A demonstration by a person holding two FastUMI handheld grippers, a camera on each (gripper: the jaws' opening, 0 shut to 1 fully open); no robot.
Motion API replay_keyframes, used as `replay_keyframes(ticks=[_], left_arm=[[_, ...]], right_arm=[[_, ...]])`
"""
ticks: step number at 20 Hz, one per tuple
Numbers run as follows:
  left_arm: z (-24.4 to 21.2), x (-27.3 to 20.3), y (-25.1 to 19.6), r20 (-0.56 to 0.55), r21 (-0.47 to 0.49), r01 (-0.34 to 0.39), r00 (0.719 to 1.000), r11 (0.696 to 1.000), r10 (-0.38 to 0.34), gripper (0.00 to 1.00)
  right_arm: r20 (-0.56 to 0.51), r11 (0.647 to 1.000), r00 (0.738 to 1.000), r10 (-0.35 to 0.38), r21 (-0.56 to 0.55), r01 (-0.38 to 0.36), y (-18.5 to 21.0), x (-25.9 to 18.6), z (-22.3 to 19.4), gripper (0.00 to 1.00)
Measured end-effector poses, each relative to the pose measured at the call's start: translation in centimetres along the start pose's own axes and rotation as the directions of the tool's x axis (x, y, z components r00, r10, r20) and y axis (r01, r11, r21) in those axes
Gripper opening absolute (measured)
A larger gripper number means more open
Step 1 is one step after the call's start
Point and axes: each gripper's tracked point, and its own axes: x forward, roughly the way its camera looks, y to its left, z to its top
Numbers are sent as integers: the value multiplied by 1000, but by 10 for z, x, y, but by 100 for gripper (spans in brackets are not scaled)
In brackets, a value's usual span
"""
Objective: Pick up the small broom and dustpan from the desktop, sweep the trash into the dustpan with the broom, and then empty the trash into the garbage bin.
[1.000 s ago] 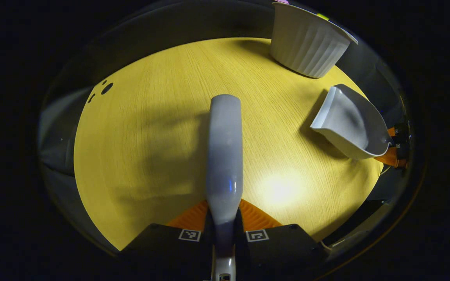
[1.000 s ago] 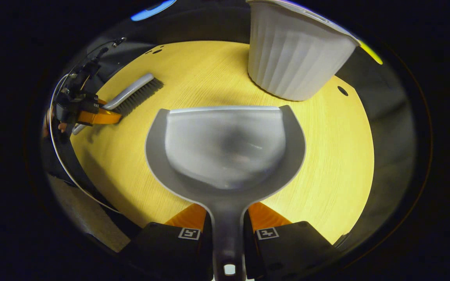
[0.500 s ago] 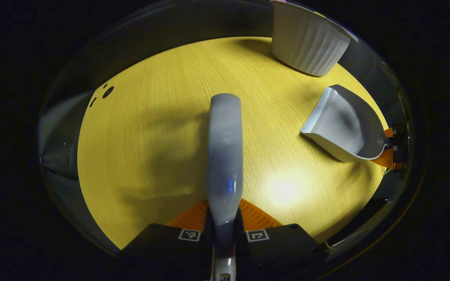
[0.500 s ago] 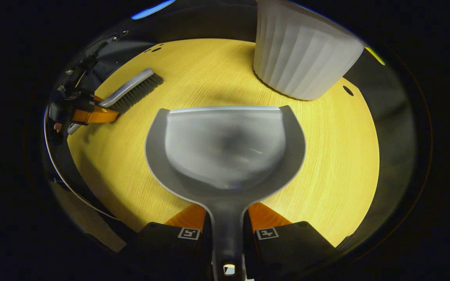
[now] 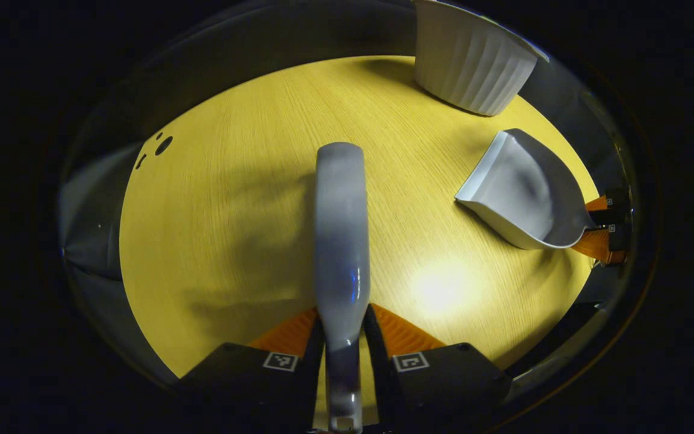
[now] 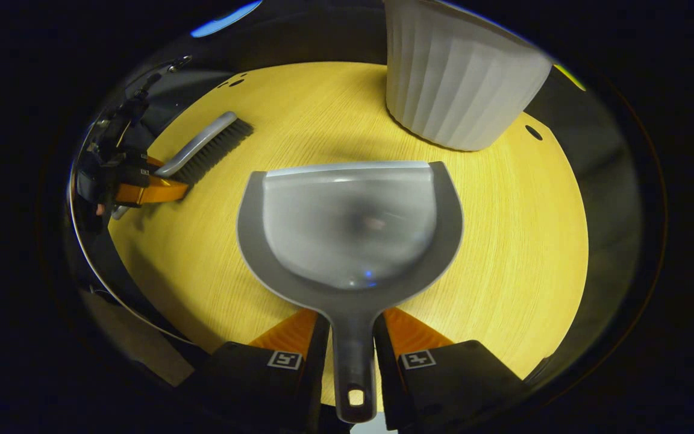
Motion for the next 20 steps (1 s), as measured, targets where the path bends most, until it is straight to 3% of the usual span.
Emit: replay_keyframes(ticks=[3, 4, 8, 9, 11, 16, 20], left_arm=[[3, -4, 1, 13, 21, -6, 1000, 1000, 6, 58], [3, -7, 2, 18, 32, -11, 1000, 999, 11, 59], [11, -24, 7, 68, 65, -41, 997, 997, 37, 68], [14, -30, 9, 90, 67, -52, 995, 996, 46, 71], [24, -51, 8, 169, 38, -58, 984, 998, 51, 71], [66, -103, 11, 432, -1, -63, 900, 998, 57, 71], [100, -147, 11, 577, -67, -54, 812, 996, 83, 71]], right_arm=[[8, 1000, 1000, 16, 23, -16, 2, -3, 3, 46], [14, 999, 1000, 27, 31, -27, 6, -10, 2, 47], [44, 997, 998, 46, 68, -49, 10, -31, 8, 86], [65, 996, 997, 51, 70, -55, 10, -37, 11, 82], [160, 997, 986, 46, 56, -55, 10, -65, 27, 96], [352, 999, 936, -30, 1, 32, 9, -117, 71, 99], [506, 998, 860, -61, 1, 70, 23, -159, 116, 99]])
